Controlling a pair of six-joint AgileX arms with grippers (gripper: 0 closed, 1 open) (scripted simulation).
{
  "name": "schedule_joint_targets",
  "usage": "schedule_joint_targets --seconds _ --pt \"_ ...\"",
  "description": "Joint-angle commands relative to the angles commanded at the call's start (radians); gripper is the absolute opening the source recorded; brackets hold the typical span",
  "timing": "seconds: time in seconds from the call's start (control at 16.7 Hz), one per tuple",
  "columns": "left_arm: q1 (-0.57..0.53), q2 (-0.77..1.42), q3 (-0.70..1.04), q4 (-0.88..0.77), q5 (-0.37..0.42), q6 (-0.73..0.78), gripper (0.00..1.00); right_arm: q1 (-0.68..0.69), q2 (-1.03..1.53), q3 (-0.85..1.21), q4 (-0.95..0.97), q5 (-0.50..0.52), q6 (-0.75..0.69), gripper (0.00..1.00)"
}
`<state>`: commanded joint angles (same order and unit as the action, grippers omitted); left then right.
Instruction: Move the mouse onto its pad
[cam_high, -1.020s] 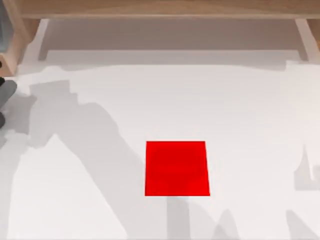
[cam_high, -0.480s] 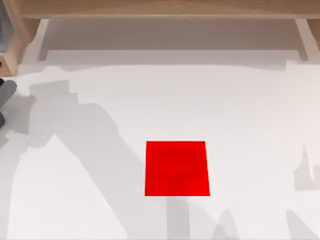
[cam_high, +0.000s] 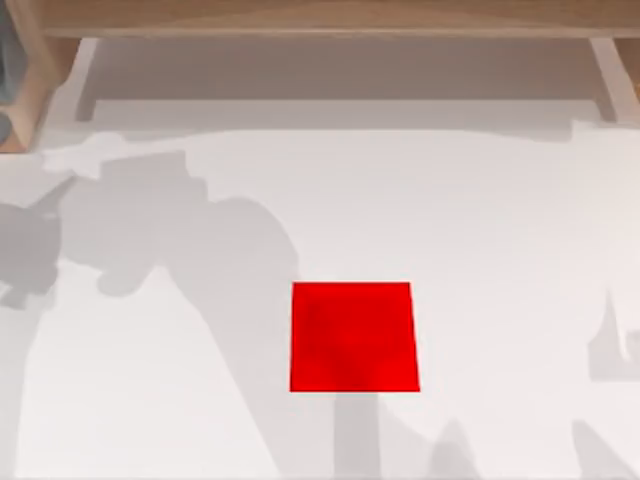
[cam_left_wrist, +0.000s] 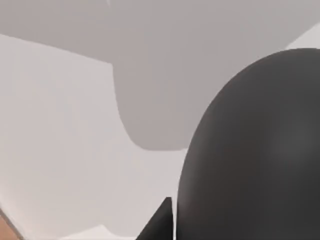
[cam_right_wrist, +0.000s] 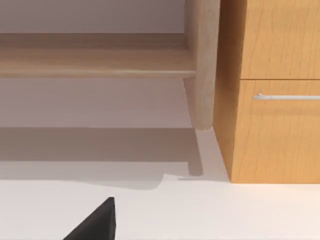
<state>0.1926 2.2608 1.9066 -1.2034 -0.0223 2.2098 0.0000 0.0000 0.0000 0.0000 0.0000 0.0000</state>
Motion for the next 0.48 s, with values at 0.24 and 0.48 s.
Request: schedule_joint_targets --seconds 0.24,0.48 --pt "0.0 -0.028 0.094 -0.119 0.001 -0.006 0.0 0.0 0.0 0.0 0.0 0.0 0.0 1.0" --pt "0.002 -0.027 0.097 -0.122 0.001 -0.004 0.0 0.0 0.0 0.0 0.0 0.0 0.0 1.0"
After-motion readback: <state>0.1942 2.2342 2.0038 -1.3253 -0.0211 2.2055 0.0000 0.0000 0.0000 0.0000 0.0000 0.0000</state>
